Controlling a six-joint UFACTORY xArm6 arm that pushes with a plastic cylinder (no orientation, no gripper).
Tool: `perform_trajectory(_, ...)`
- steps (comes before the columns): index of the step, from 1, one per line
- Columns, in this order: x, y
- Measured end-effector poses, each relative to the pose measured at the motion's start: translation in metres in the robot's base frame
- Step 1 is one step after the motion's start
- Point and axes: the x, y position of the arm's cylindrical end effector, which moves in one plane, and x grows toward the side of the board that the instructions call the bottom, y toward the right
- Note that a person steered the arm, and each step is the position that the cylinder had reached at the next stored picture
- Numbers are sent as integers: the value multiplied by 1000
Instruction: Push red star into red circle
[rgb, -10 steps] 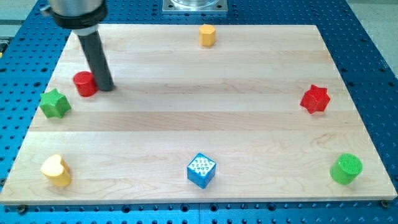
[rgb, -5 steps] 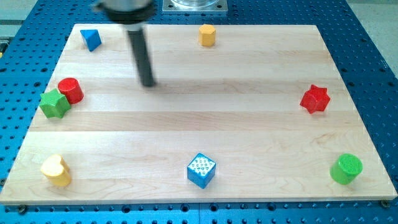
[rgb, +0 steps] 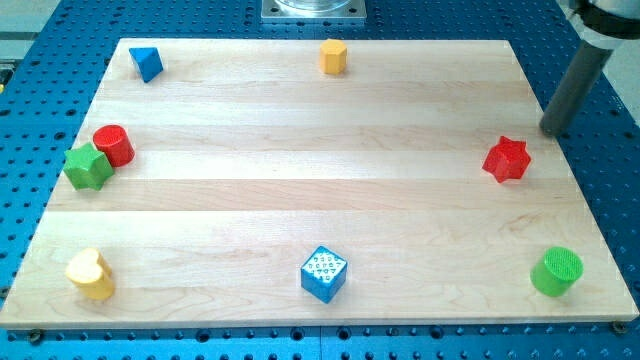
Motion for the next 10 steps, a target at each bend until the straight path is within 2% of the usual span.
perform_trajectory(1, 28, -48)
perform_trajectory(2, 29, -120)
perform_trajectory(3, 52, -90)
perform_trajectory(4, 53, -48)
perform_trajectory(5, 80, -34)
perform_trajectory(6, 92, -113)
perform_trajectory(7, 60, -229)
perform_trajectory(8, 49, -348)
perform_trajectory(9, 45, -435)
perform_trajectory(10, 53, -463)
